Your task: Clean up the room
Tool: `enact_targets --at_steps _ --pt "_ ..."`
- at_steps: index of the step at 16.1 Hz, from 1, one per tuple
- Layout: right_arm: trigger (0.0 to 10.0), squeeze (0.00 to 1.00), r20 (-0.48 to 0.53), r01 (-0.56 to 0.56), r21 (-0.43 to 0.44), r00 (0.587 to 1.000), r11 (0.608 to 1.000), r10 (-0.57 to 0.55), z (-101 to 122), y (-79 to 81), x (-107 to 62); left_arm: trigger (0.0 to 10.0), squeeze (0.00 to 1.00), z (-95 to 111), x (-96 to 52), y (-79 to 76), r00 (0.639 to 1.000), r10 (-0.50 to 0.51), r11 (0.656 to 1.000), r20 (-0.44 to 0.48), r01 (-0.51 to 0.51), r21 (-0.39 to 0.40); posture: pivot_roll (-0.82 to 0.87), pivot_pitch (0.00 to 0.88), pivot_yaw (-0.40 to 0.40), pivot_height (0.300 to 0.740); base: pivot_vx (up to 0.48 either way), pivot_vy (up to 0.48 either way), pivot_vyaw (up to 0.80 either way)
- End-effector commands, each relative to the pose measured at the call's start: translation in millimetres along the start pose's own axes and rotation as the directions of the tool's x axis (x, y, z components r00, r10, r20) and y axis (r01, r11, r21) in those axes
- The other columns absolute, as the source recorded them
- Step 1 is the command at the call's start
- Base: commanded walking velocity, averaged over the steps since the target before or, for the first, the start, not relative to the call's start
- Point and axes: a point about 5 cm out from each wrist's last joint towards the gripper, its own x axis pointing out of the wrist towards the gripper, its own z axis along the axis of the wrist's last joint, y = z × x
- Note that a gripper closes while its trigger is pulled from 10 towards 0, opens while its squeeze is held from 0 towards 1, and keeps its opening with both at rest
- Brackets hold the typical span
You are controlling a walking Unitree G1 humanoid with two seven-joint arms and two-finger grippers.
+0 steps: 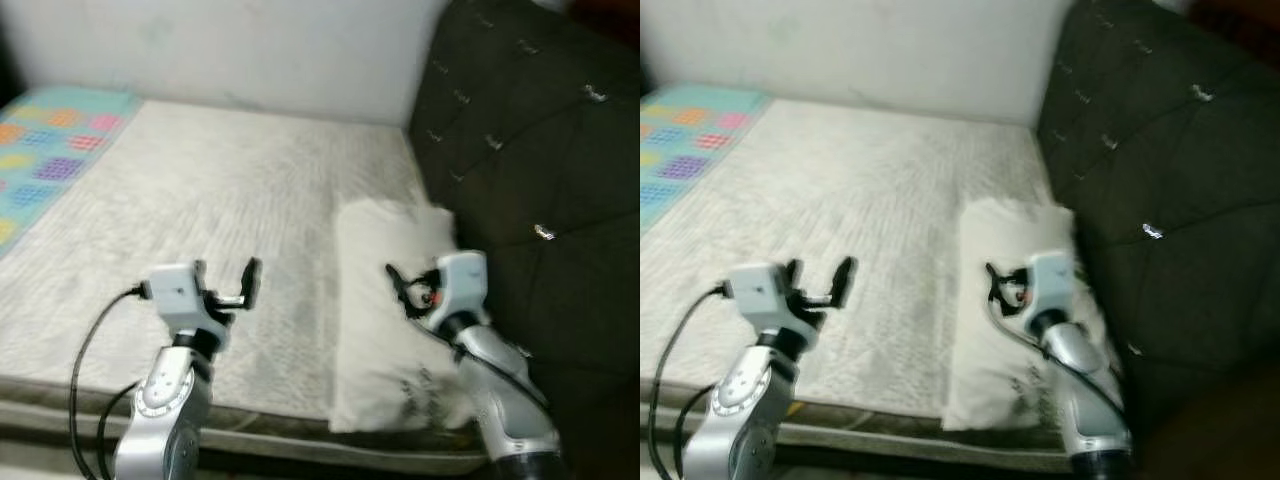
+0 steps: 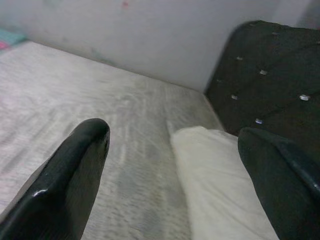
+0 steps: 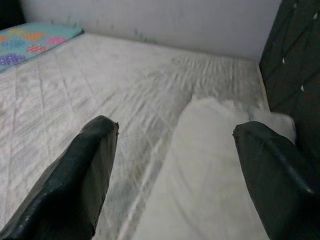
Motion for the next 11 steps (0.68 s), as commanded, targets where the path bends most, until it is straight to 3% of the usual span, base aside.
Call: enact_targets --at_steps 1,9,11 --pt "10.0 0.00 0.031 -0.034 -0.006 0.999 0.999 0.034 6 9.5 4.3 10.0 0.00 1 -1.4 7.3 1.000 0.024 1.000 -0.001 -0.024 0.008 0.00 0.000 -0.071 0.740 0.304 0.000 0.00" --pt "10.0 0.00 0.022 -0.042 -0.018 0.999 0.999 0.042 0 10.4 5.5 10.0 0.00 -8 -2.9 16.3 0.994 0.108 0.994 -0.022 -0.109 -0.015 0.01 0.000 -0.086 0.740 0.033 0.000 0.00" --pt "10.0 0.00 -0.010 -0.061 -0.044 0.998 0.997 0.061 -5 11.8 7.2 10.0 0.00 -4 -0.3 18.4 0.992 0.125 0.992 0.010 -0.125 0.011 0.02 0.000 -0.105 0.740 0.000 0.364 0.00"
